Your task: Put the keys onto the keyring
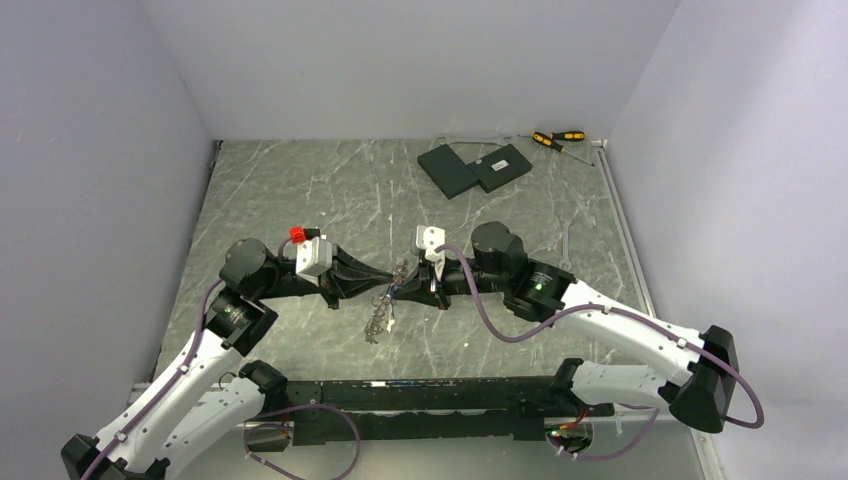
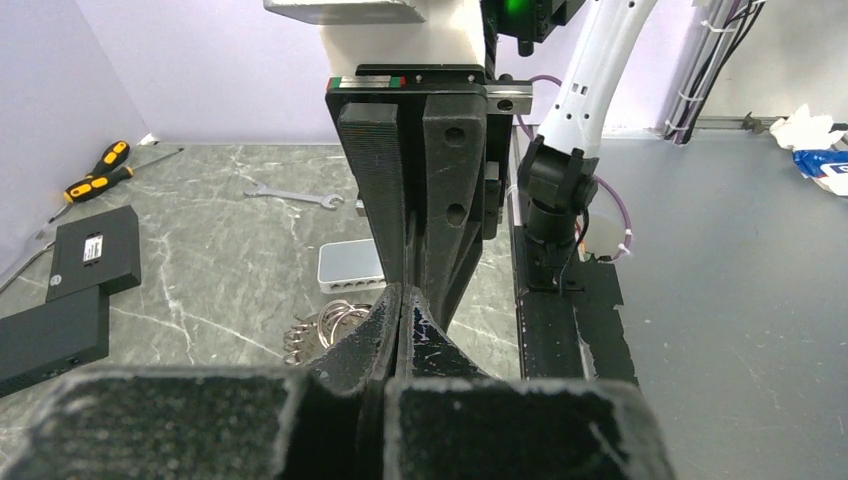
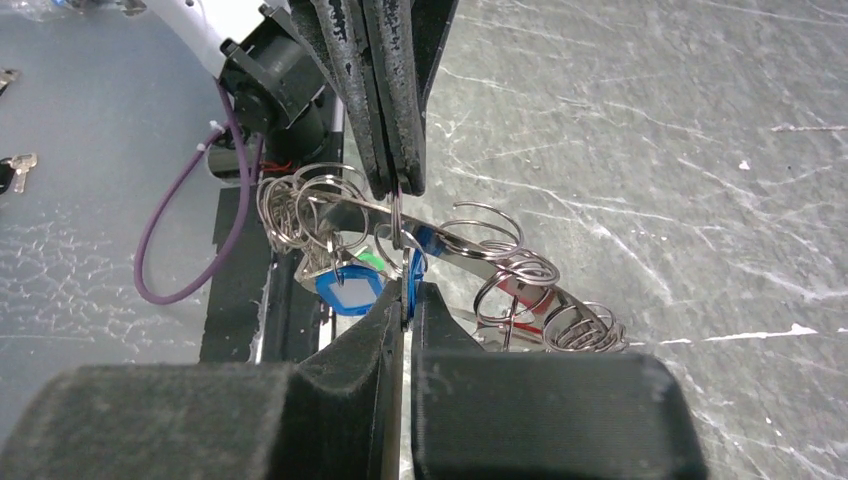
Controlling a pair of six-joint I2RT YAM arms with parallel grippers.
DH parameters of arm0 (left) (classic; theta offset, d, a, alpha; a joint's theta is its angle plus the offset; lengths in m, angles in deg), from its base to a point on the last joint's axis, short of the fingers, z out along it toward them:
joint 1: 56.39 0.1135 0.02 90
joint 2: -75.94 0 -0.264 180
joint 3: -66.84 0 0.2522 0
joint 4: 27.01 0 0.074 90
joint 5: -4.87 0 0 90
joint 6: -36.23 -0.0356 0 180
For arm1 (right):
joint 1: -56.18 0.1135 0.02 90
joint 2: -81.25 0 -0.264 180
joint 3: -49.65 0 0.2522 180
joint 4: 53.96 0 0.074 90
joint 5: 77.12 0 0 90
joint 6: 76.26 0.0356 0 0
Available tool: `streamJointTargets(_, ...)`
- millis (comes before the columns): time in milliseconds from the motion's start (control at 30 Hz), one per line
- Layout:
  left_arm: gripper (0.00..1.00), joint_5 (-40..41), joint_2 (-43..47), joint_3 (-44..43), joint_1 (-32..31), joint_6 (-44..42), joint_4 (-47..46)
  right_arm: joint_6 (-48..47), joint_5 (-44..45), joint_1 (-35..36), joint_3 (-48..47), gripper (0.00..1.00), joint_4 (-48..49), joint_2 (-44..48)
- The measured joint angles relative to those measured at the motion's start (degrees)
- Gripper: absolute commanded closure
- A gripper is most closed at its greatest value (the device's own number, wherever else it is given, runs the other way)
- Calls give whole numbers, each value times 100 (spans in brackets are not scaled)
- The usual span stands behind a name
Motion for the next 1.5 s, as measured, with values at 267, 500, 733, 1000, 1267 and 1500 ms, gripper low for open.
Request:
streamJointTargets(267, 100, 310, 0, -2, 11, -247, 422, -205, 306, 2, -282, 100, -739, 57)
streamJointTargets(500, 81, 647, 2, -28, 13, -614, 931, -306, 612, 7, -872, 100, -1519, 57)
streamJointTargets(733, 44, 876, 101, -144, 50, -826, 1174, -483, 905, 7, -1613, 100, -2302, -199)
streamJointTargets(1000, 17, 1923, 562, -240, 55, -1086, 1821, -1029, 1749, 11, -3346, 100, -3165, -1604)
streamJointTargets(1267, 16, 4328, 1019, -251, 109, -1237, 2269, -1152, 2514, -81, -4712, 100, -3344, -3541)
streamJointTargets(1500, 18, 5849, 1556, -249, 245, -1320, 2345, -994, 3038, -422, -8443, 100, -3346, -6642)
